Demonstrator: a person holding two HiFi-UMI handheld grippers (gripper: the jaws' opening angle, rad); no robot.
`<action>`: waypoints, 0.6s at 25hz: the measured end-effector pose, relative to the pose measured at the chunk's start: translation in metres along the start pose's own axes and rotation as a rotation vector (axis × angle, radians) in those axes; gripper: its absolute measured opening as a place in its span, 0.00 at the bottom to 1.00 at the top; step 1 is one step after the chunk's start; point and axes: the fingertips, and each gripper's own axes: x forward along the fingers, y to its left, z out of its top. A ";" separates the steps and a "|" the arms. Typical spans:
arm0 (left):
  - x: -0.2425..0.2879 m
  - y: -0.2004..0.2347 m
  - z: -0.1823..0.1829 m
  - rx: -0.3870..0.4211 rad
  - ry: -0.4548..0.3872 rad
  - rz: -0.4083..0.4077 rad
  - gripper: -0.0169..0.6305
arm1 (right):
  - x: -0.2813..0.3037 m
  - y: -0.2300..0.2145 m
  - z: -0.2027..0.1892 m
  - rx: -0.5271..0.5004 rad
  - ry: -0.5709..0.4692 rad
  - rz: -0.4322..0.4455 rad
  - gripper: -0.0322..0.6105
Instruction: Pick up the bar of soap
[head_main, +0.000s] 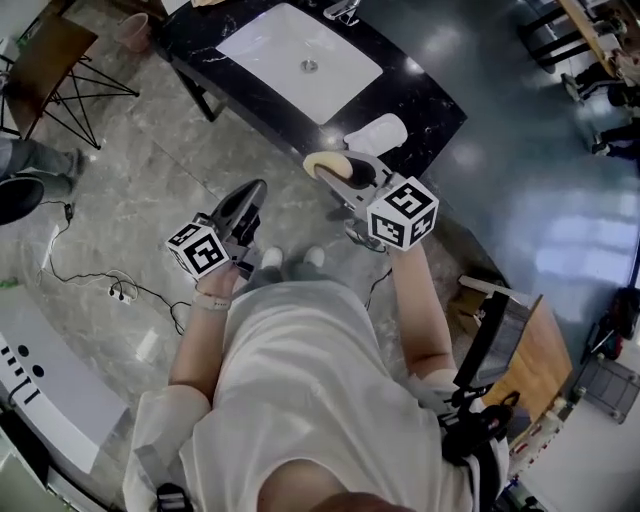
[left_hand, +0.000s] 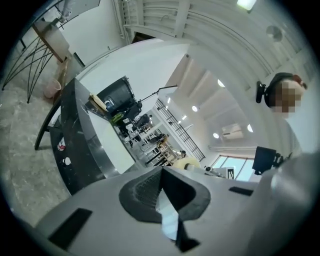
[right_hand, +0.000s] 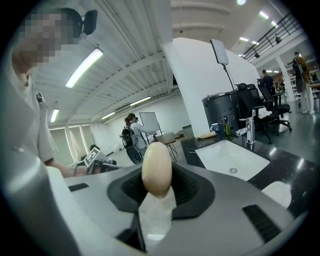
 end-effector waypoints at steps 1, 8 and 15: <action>0.005 -0.005 -0.001 0.007 0.016 -0.003 0.04 | -0.005 0.002 -0.002 0.019 -0.016 -0.004 0.24; 0.036 -0.032 -0.008 0.027 0.066 -0.111 0.04 | -0.043 0.007 -0.009 0.186 -0.171 -0.041 0.24; 0.067 -0.063 -0.025 0.037 0.134 -0.221 0.04 | -0.076 0.011 -0.015 0.286 -0.304 -0.083 0.24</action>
